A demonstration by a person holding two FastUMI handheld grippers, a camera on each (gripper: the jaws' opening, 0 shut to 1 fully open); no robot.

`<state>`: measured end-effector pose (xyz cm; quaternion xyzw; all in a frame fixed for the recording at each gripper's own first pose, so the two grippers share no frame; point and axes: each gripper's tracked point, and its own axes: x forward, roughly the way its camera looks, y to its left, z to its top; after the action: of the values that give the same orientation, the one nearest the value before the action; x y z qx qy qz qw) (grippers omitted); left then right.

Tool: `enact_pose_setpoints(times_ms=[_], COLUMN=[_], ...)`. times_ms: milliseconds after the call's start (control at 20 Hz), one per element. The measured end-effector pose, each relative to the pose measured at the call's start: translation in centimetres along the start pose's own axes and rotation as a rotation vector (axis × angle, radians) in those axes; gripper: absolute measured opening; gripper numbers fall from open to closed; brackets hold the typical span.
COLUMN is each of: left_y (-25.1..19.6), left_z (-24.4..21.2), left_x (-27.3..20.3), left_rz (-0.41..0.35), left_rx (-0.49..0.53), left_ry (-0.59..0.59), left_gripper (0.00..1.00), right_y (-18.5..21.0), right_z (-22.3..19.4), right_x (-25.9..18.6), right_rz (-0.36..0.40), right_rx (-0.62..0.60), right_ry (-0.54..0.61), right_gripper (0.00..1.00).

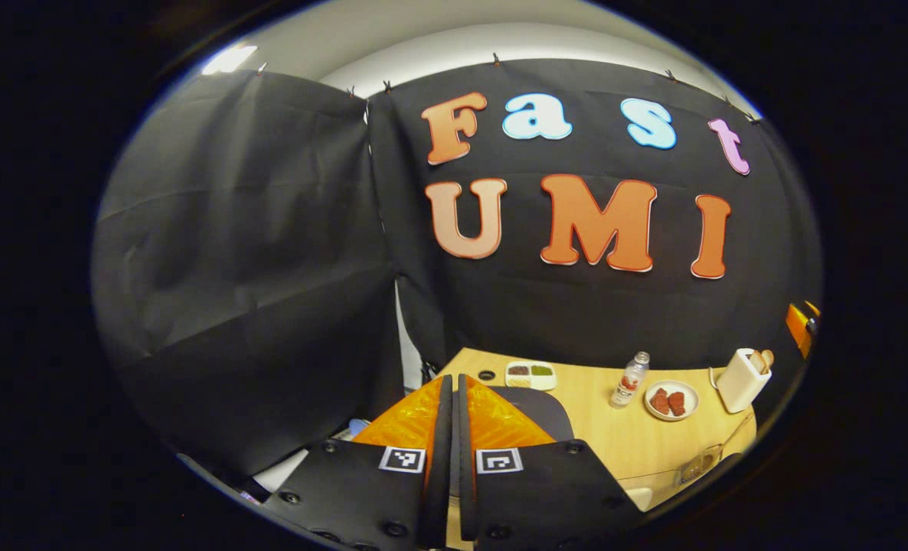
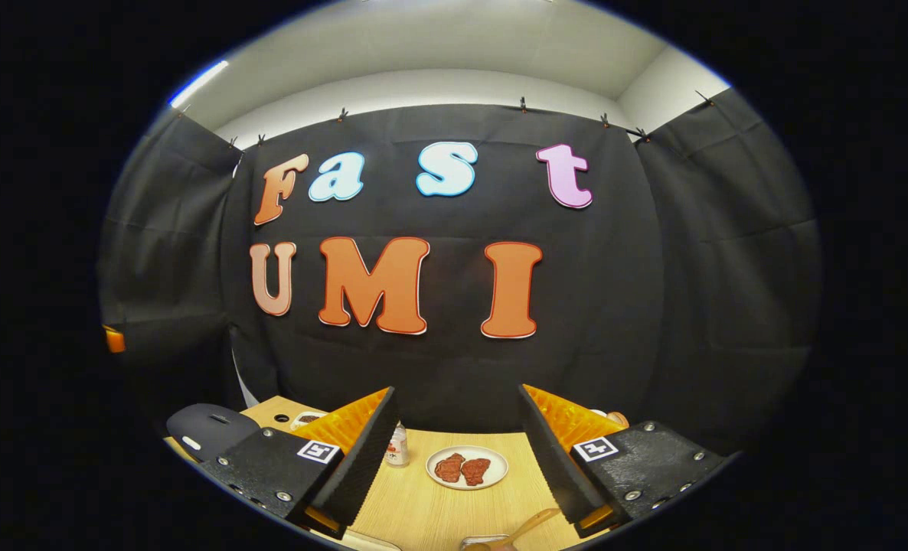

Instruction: Close the left gripper, press the button to open the rice cooker; take a wooden spoon from the chopstick holder with the right hand, scoop a spoonful of rice and pour it into the rice cooker, then put the wooden spoon back into the chopstick holder.

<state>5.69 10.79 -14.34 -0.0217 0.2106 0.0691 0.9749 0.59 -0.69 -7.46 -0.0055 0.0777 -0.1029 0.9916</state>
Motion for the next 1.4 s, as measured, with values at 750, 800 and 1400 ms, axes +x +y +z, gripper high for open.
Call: enact_pose_setpoints(times_ms=[750, 800, 1400], left_y=[-5.1, -5.2, -4.0], left_z=[-13.7, -14.4, -18.0], left_x=[5.8, 5.7, 7.1], left_rz=[-0.225, -0.225, -0.176], left_rx=[-0.213, -0.208, -0.193], left_ry=[0.724, 0.758, 0.859], left_gripper=[0.05, 0.04, 0.05], right_y=[-6.6, -7.0, -8.9], right_z=[-4.3, -4.5, -8.3], right_x=[-4.7, -5.0, -7.2], right_rz=[-0.226, -0.238, -0.301], right_rx=[-0.061, -0.064, -0.029], right_ry=[0.132, 0.139, 0.239], right_gripper=[0.95, 0.95, 0.95])
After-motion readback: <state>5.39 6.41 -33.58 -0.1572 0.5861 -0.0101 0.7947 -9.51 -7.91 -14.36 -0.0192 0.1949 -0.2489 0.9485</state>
